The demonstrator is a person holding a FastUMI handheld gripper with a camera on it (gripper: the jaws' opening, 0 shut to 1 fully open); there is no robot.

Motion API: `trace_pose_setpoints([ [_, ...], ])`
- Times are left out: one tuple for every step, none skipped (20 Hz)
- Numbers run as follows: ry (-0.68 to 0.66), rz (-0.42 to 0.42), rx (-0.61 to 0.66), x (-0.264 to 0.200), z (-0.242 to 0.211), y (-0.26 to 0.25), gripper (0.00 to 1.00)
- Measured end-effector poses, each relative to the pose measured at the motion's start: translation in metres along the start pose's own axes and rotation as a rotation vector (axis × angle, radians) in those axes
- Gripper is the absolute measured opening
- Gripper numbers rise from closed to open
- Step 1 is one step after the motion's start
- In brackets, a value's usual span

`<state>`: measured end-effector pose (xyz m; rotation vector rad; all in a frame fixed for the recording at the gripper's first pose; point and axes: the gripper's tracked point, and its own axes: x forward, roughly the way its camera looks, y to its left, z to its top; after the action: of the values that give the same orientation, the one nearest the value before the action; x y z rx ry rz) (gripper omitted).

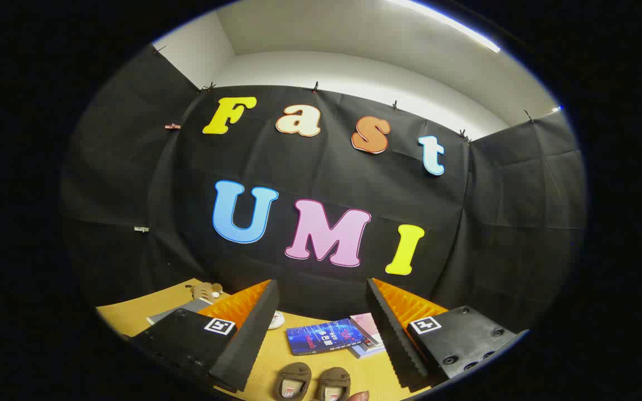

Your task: Open the storage box then place both shoes into the box .Put the left shoe in first, then the right shoe, with the right side of both shoes facing outward in a uniform manner.

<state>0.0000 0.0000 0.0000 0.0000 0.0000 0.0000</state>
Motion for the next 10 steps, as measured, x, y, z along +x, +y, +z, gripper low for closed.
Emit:
trace_pose_setpoints([
  [-0.001,0.0,-0.003,-0.0015,-0.0003,0.0004,0.97],
  [-0.001,0.001,-0.008,-0.0023,-0.0015,0.001,0.97],
  [0.001,0.002,-0.013,-0.0041,-0.0027,0.0015,0.97],
  [0.002,0.005,-0.018,-0.0054,-0.0042,0.0022,0.97],
  [0.004,0.006,-0.021,-0.0058,-0.0047,0.0026,0.97],
  [0.007,0.008,-0.021,-0.0054,-0.0048,0.0027,0.97],
  [0.009,0.009,-0.019,-0.006,-0.0051,0.0031,0.97],
  [0.009,0.009,-0.018,-0.0058,-0.0039,0.0037,0.97],
  [0.007,0.009,-0.019,-0.0062,-0.0041,0.0037,0.97],
  [0.005,0.009,-0.026,-0.0062,-0.0037,0.0037,0.97],
])
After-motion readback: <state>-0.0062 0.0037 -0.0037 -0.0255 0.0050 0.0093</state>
